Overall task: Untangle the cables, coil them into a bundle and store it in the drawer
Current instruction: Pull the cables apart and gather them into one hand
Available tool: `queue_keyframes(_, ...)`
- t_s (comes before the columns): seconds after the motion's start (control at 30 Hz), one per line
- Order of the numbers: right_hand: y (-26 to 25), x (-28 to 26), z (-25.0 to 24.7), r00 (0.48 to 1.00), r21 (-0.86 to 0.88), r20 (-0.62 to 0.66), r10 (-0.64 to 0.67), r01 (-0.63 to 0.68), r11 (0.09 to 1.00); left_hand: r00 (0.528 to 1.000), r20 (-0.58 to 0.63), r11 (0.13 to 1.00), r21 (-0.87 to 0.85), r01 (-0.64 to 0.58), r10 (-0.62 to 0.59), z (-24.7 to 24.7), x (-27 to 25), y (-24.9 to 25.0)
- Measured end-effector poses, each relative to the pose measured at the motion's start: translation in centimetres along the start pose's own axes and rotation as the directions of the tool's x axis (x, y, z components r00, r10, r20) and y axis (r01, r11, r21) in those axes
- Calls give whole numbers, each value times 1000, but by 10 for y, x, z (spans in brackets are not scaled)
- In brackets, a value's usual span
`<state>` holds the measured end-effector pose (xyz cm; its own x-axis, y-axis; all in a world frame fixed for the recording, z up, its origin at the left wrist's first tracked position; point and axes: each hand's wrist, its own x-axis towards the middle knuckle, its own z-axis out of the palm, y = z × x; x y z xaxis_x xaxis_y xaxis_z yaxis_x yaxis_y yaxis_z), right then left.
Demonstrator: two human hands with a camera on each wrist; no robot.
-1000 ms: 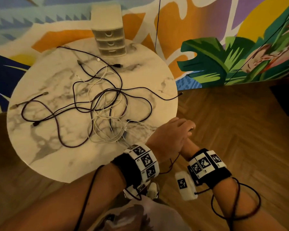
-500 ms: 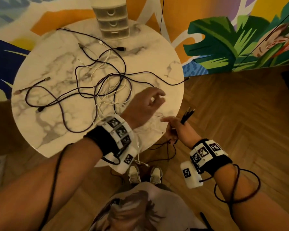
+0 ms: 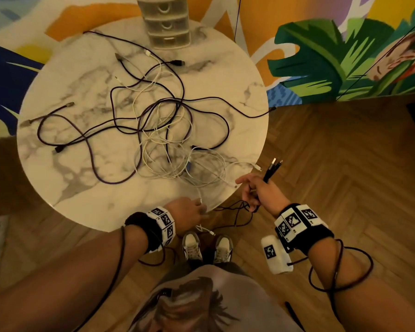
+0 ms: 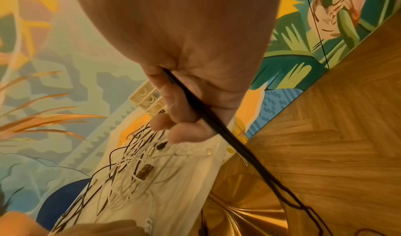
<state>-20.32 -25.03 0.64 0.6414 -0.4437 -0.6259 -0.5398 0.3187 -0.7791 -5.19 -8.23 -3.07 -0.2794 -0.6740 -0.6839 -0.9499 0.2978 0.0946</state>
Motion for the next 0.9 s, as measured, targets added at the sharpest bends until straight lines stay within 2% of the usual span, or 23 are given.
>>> queue_keyframes(0.07, 5, -1, 0, 1000, 6, -21, 18, -18, 1000, 1000, -13, 1000, 0, 0, 0, 0, 2, 3)
queue_keyframes(0.1, 8, -2, 1, 999, 5, -26, 30, -30, 1000, 998, -56, 999, -31, 18, -20, -1, 2, 3)
queue_keyframes(0.13, 12, -4, 0, 999, -3, -23, 41, -41, 999, 989, -145, 996, -79, 32, -43, -4, 1, 2)
queue_keyframes(0.17, 15, -6, 1, 999, -18, -11, 50, -50, 999, 960, -268, 990, -136, 47, -82, -8, -2, 0)
queue_keyframes(0.2, 18, -8, 2, 998, -44, 8, 59, -59, 997, 901, -407, 977, -200, 69, -148, -14, -5, -3)
queue_keyframes(0.23, 20, -12, 4, 997, -76, 39, 72, -69, 995, 816, -528, 957, -271, 102, -237, -21, -9, -6)
queue_keyframes(0.27, 22, -15, 8, 994, -108, 74, 85, -77, 991, 710, -622, 931, -338, 136, -330, -28, -13, -9)
queue_keyframes(0.3, 22, -17, 13, 989, -113, 108, 99, -86, 990, 609, -681, 903, -399, 157, -407, -35, -16, -12)
queue_keyframes(0.33, 22, -19, 19, 985, -83, 128, 113, -103, 991, 537, -707, 877, -455, 151, -459, -42, -18, -12)
queue_keyframes(0.37, 19, -18, 24, 984, -3, 135, 118, -119, 993, 501, -716, 860, -493, 129, -486, -49, -19, -13)
queue_keyframes(0.4, 16, -18, 28, 986, 114, 131, 107, -122, 986, 493, -721, 855, -510, 99, -487, -55, -21, -13)
queue_keyframes(0.5, 2, -10, 29, 999, 475, 43, -7, -15, 880, 551, -741, 893, -449, 20, -384, -62, -26, -10)
queue_keyframes(0.6, -15, -6, 16, 995, 666, -60, -80, 100, 739, 609, -719, 911, -411, 15, -335, -50, -31, -11)
queue_keyframes(0.73, -36, -5, -2, 991, 745, -100, -90, 134, 653, 737, -570, 892, -440, 100, -363, -27, -34, -20)
queue_keyframes(0.83, -45, -3, -5, 988, 719, -80, -134, 151, 679, 804, -474, 881, -457, 123, -358, -24, -38, -20)
queue_keyframes(0.9, -48, -2, -1, 987, 670, -66, -145, 152, 727, 827, -410, 863, -478, 165, -385, -30, -39, -20)
